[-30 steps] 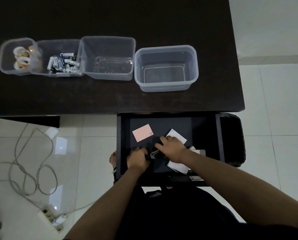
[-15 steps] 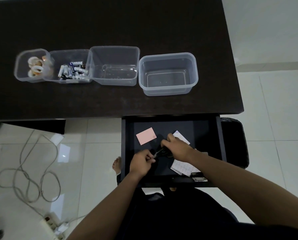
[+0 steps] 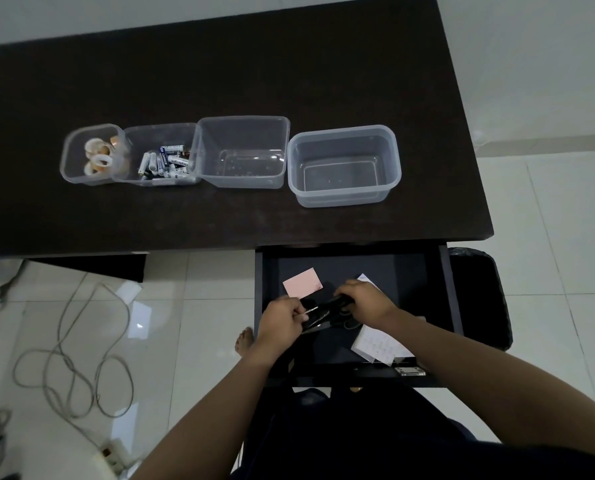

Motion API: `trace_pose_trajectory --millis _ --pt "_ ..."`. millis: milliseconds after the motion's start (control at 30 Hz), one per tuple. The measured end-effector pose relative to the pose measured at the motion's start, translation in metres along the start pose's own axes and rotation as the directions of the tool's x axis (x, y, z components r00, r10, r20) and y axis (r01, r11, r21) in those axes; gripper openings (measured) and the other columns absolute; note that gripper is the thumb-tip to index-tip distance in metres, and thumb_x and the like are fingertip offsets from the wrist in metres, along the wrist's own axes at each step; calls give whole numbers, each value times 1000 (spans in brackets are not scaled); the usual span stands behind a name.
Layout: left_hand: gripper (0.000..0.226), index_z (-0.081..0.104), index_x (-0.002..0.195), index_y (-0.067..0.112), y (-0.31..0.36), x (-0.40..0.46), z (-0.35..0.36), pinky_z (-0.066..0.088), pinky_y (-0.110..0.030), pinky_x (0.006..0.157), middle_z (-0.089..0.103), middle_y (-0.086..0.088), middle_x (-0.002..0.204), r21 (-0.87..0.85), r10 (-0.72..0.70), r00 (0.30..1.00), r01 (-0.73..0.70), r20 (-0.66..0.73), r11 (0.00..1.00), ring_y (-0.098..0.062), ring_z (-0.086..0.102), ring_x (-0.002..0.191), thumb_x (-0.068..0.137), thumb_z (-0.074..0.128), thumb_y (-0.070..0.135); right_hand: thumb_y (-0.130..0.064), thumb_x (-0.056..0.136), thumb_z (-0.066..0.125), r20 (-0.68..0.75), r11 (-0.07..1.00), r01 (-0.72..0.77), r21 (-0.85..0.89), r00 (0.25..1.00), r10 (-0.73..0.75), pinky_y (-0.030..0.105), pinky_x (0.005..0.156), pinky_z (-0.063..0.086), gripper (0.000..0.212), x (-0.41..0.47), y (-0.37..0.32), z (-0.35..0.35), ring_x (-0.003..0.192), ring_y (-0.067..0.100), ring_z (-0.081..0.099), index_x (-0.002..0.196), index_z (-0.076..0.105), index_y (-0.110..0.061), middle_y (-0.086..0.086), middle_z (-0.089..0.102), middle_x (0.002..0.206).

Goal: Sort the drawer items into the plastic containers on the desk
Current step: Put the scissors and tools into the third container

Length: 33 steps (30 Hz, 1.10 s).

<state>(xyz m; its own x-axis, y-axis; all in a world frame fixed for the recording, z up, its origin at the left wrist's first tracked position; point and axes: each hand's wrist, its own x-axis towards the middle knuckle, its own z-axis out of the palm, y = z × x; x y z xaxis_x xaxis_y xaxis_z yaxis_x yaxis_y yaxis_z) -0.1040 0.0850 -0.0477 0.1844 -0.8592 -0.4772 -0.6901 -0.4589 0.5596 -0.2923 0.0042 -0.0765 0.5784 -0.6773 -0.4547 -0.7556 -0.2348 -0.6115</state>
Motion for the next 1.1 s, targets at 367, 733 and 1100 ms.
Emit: trace_pose_trajectory --millis 367,733,1100 --pt "2 71 78 4 -17 -2 -57 42 -24 59 62 -8 75 101 225 925 -203 -305 974 -23 59 67 77 72 6 6 73 70 -286 988 43 147 958 1 23 80 49 26 -4 -10 -45 80 26 68 94 75 -7 13 70 88" --pt "9 75 87 6 -32 18 -164 40 -13 55 58 -2 69 7 363 792 -413 -491 911 -14 53 65 78 74 7 1 68 79 -519 932 201 301 855 -17 13 79 51 29 3 -130 -95 80 7 65 95 75 -9 -4 66 83" --pt "13 75 89 11 14 111 -276 43 -29 67 66 -5 79 253 576 684 -521 -447 815 -22 57 81 82 70 20 -1 72 76 -688 954 166 249 724 54 10 83 49 30 34 -210 -120 83 -3 64 99 73 -12 -9 67 86"
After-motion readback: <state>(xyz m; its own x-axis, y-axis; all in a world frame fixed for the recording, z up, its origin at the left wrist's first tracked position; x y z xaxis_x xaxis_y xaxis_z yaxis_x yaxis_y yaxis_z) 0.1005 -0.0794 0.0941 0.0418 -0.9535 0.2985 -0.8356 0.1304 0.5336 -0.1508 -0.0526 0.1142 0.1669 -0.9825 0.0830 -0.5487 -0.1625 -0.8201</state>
